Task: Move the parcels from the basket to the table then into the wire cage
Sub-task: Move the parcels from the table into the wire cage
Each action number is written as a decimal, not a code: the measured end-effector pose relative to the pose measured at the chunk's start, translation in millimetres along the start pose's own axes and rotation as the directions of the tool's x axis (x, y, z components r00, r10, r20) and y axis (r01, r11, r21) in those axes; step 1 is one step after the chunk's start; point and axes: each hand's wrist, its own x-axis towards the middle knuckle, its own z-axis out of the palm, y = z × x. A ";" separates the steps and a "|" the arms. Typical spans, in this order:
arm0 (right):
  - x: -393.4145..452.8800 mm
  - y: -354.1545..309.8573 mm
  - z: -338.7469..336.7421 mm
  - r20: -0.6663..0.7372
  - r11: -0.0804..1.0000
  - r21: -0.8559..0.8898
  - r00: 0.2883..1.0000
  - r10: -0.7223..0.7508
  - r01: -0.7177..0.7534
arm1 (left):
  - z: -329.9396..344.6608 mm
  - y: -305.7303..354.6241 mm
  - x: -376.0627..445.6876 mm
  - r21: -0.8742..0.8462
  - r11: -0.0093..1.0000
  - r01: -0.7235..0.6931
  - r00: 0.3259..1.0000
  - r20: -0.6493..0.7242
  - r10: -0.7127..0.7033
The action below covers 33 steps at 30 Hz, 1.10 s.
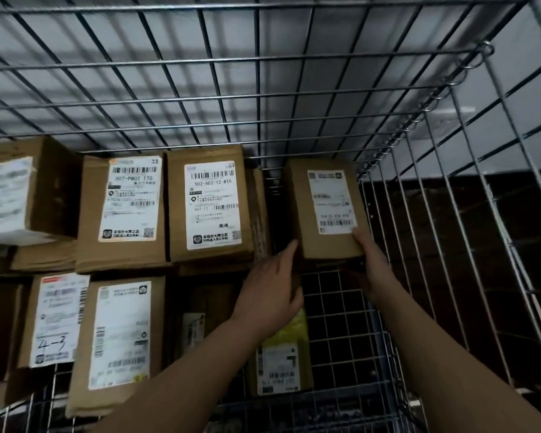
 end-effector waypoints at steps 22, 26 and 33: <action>17.9 40.0 25.7 -0.047 0.995 -0.074 0.996 -0.077 0.073 | 23.6 -15.5 -12.0 0.715 0.646 -0.267 0.961 0.248 0.123; 22.8 44.3 30.1 -0.011 0.985 -0.150 0.996 -0.084 0.081 | 24.5 -19.3 -12.5 0.748 0.597 -0.291 0.956 0.255 0.146; 27.9 46.2 34.6 -0.028 0.957 -0.271 0.993 -0.117 0.105 | 31.5 -19.9 -0.7 0.809 0.546 -0.220 0.974 0.210 0.081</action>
